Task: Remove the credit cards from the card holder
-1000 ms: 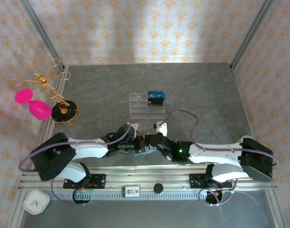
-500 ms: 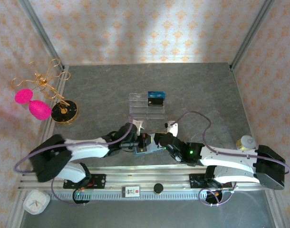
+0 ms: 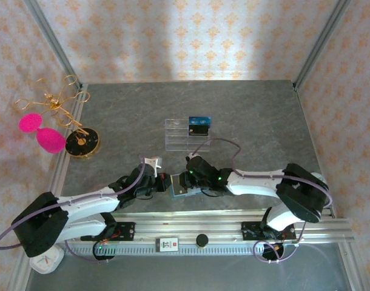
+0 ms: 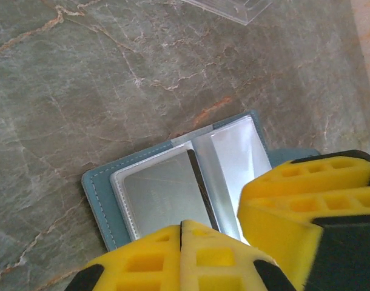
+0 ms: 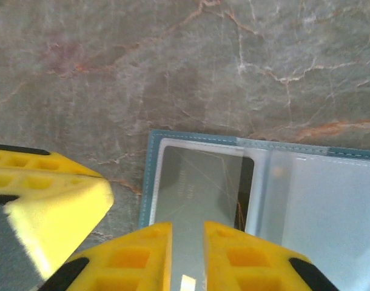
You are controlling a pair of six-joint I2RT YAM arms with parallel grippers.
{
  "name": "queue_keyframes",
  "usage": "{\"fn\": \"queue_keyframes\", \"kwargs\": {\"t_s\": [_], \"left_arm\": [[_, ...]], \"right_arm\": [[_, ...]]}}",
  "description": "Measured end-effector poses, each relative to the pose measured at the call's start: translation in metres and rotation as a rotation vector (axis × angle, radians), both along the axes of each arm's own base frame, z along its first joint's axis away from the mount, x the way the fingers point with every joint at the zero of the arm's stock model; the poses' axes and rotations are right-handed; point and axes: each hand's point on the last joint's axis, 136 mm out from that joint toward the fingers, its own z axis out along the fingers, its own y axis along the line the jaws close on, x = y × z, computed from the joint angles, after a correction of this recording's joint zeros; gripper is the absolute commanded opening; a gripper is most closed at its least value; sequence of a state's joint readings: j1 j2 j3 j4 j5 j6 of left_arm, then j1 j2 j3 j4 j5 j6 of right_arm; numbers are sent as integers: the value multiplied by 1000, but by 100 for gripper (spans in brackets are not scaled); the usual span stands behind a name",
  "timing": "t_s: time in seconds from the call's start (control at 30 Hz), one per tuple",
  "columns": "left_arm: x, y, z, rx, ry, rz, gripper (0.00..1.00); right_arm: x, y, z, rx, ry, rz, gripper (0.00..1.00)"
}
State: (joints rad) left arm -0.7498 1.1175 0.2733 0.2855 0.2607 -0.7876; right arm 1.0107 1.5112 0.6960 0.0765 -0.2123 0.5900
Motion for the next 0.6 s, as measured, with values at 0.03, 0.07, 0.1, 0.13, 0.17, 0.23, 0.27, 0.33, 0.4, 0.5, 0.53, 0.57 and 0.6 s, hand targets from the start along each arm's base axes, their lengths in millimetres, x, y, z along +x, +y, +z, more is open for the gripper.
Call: {"fn": "queue_keyframes", "kwargs": {"t_s": [0.03,0.07,0.1,0.13,0.17,0.23,0.27,0.33,0.4,0.5,0.53,0.57,0.6], "left_arm": [[0,-1,-2,3,2,-6,0],[1,-3,-3,6,3,-12,0],[2,-4,-3,8,5,-18,0],[2,-6,-4,12,6,-23,0],[3,-7,-5,14,4,-28,0],[3,-7,-8,23,7,-33,0],[3,-7,-11,30,12,-34,0],[2,-6,-17,47,24,-38,0],[2,-6,-22,58,35,-39,0],[1,-5,-29,75,47,-43,0],[1,-5,-31,79,50,-44,0],[1,-5,-33,83,51,-46,0],[1,-5,-34,85,52,-47,0]], "right_arm": [[1,-2,-4,-4,17,-2,19],[3,-3,-7,-7,27,-5,18],[5,-5,-10,-11,36,-11,18],[7,-7,-12,-11,43,-16,17],[8,-8,-12,-11,47,-19,17],[9,-8,-13,-11,51,-21,16],[8,-8,-14,-12,53,-19,16],[8,-9,-16,-18,58,-19,16],[7,-9,-21,-28,65,-20,16],[7,-11,-27,-43,75,-20,15],[6,-11,-29,-47,78,-20,16],[6,-11,-31,-50,80,-20,16],[6,-11,-32,-52,81,-20,16]]}}
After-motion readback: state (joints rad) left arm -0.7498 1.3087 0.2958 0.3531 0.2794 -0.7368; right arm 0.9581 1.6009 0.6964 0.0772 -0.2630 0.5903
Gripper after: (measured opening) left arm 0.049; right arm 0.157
